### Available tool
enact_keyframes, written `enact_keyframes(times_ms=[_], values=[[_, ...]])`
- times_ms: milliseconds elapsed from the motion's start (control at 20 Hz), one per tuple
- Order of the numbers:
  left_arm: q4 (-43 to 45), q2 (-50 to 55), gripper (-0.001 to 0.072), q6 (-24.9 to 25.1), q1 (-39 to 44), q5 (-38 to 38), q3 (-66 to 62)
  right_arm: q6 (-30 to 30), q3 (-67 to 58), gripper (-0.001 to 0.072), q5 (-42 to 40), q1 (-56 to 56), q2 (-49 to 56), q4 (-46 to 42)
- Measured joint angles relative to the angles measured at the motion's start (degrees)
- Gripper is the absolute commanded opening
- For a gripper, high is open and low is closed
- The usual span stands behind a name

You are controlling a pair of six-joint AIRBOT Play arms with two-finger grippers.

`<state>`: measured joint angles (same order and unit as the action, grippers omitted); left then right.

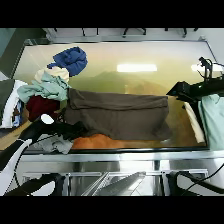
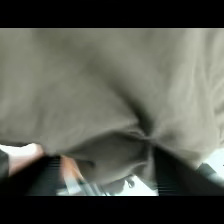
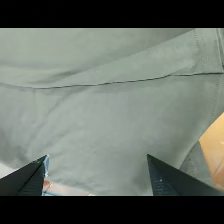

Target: Fold the shirts.

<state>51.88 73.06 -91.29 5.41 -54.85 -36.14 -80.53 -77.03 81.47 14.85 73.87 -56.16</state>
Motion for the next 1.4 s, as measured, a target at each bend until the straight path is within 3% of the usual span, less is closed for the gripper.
enact_keyframes(times_ms=[50, 250, 700, 1250, 1350, 1400], values=[[0.09, 0.44, 0.0024, 0.33, 0.76, 1.40, 0.07, 0.02, 0.00, 0.0700, 0.02, 0.00, 0.00, -0.02], [-0.68, -2.56, 0.0024, 2.01, 1.95, 2.49, 0.09, 0.72, 0.11, 0.0700, 0.74, -0.02, 0.00, -0.87], [2.32, -22.56, 0.0024, 1.33, -2.29, -13.40, 0.09, 3.04, 13.94, 0.0700, 2.10, 4.96, -0.28, -8.13], [3.26, -26.23, 0.0025, -0.20, -2.67, -21.68, 0.15, 10.40, 29.29, 0.0692, -3.06, 14.60, 3.26, -5.60], [3.63, -26.27, 0.0025, -0.22, -2.67, -22.40, 0.15, 11.78, 30.18, 0.0571, -3.63, 14.75, 5.03, -4.11], [3.69, -26.29, 0.0025, -0.22, -2.67, -22.56, 0.15, 12.50, 30.56, 0.0573, -4.02, 14.84, 5.77, -3.30]])
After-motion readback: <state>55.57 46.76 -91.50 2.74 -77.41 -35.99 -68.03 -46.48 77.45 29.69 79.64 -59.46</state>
